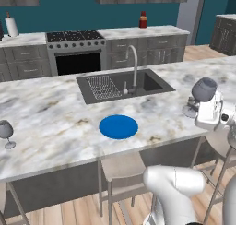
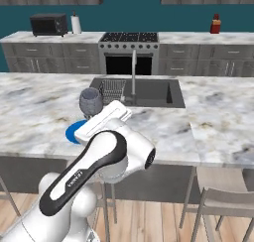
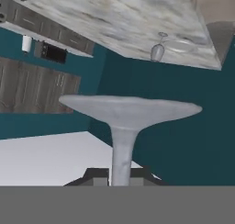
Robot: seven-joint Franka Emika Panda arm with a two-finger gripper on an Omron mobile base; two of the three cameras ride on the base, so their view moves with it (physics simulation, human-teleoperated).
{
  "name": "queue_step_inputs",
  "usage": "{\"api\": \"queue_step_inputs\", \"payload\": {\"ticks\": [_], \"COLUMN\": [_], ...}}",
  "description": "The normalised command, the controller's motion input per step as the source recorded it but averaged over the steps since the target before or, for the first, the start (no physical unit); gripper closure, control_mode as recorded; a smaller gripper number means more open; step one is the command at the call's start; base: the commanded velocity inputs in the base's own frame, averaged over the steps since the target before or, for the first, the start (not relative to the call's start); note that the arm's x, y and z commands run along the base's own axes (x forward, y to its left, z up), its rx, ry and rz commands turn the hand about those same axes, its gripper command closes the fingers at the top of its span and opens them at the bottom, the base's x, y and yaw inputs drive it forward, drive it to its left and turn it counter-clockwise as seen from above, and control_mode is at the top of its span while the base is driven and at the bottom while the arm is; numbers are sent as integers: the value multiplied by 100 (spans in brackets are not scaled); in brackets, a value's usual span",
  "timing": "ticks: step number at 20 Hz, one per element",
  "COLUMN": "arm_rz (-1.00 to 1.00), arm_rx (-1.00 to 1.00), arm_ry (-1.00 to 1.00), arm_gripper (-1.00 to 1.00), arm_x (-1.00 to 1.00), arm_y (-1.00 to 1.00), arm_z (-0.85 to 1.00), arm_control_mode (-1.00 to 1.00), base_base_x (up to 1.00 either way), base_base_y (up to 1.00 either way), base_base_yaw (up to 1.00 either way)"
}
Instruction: Retrieve the wine glasses from the counter and place one next to each plate.
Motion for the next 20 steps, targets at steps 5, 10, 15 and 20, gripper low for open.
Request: {"api": "queue_step_inputs", "payload": {"ticks": [5, 10, 15, 20], "arm_rz": [15, 15, 7, 3], "arm_rx": [-11, -6, -2, -6], "arm_ry": [0, 3, 11, 10], "arm_gripper": [100, 100, 100, 100], "arm_x": [82, 73, 81, 68], "arm_y": [16, 1, 0, 0], "arm_z": [-62, -45, -44, -31], "arm_control_mode": [-100, -100, -100, -100], "base_base_x": [0, 0, 0, 0], "base_base_y": [0, 0, 0, 0], "base_base_yaw": [0, 0, 0, 0]}}
